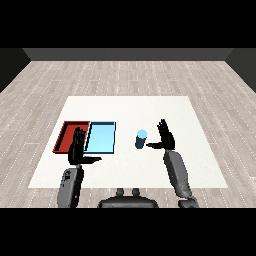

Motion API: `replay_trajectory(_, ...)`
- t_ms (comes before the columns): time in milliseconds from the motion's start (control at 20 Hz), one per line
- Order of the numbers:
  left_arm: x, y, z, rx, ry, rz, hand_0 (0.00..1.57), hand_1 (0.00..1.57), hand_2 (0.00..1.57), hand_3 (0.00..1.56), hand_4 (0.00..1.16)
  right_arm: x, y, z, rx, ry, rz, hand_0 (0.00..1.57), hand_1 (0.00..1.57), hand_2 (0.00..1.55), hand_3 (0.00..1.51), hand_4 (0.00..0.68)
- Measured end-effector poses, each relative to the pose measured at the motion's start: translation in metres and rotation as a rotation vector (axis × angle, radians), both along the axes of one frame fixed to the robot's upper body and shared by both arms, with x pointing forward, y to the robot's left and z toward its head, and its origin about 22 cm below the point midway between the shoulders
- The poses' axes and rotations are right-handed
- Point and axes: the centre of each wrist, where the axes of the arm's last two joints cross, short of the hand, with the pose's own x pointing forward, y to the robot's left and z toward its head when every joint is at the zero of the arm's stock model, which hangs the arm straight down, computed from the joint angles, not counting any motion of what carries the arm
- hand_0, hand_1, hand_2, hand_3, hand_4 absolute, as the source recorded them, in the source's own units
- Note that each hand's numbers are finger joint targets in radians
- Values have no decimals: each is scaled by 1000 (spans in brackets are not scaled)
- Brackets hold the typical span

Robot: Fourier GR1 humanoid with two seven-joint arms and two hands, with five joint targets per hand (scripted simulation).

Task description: Pick the blue can and put it in the blue box

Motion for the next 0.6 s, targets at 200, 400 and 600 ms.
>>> replay_trajectory(200,-2,2,3,-15,-13,-1,0,0,0,0,0,3,9,-11,3,30,-4,0,0,0,0,0)
replay_trajectory(400,-2,-4,6,-20,-14,-2,0,0,0,0,0,4,11,-25,14,37,2,0,0,0,0,0)
replay_trajectory(600,-3,0,3,-22,-18,1,0,0,0,0,0,5,16,-32,19,60,17,0,0,0,0,0)
